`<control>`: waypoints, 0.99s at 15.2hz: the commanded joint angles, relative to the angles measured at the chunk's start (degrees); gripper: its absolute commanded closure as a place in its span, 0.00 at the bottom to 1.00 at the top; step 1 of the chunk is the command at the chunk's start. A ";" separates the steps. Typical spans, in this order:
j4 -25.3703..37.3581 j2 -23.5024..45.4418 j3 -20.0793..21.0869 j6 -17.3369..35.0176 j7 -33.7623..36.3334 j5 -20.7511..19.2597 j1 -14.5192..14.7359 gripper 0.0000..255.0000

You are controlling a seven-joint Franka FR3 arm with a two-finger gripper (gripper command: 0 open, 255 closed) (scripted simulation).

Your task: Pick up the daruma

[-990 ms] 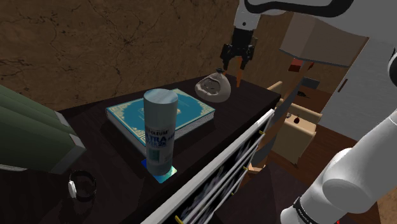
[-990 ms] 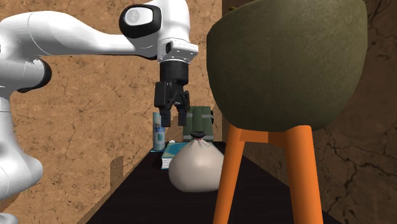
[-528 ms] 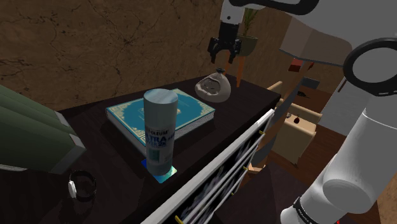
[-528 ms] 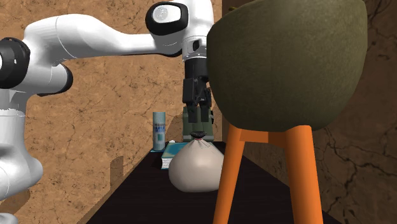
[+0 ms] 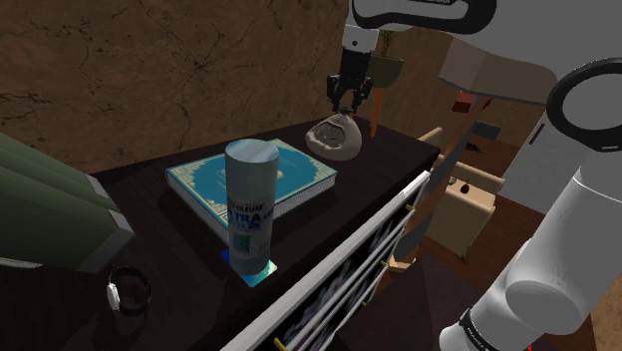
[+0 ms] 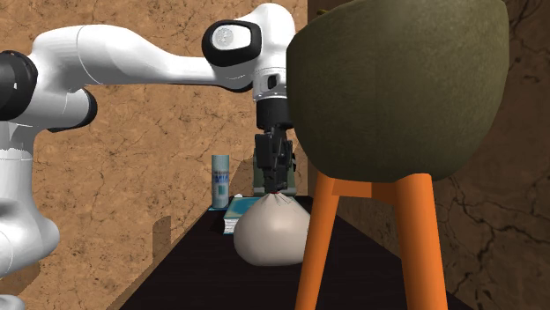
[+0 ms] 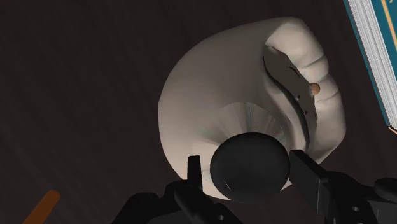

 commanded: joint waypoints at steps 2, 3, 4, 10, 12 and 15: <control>-0.12 -0.01 -0.01 0.13 -0.01 0.00 -0.01 1.00; -0.15 -0.02 0.00 0.15 0.00 0.00 0.00 1.00; -0.13 -0.02 0.01 0.13 0.02 0.00 0.01 1.00; 1.04 0.28 0.02 -0.74 0.02 -0.01 0.03 1.00; 3.41 0.88 0.03 -2.52 -0.02 -0.04 0.05 1.00; 7.22 1.95 0.05 -5.26 -0.08 -0.09 0.09 1.00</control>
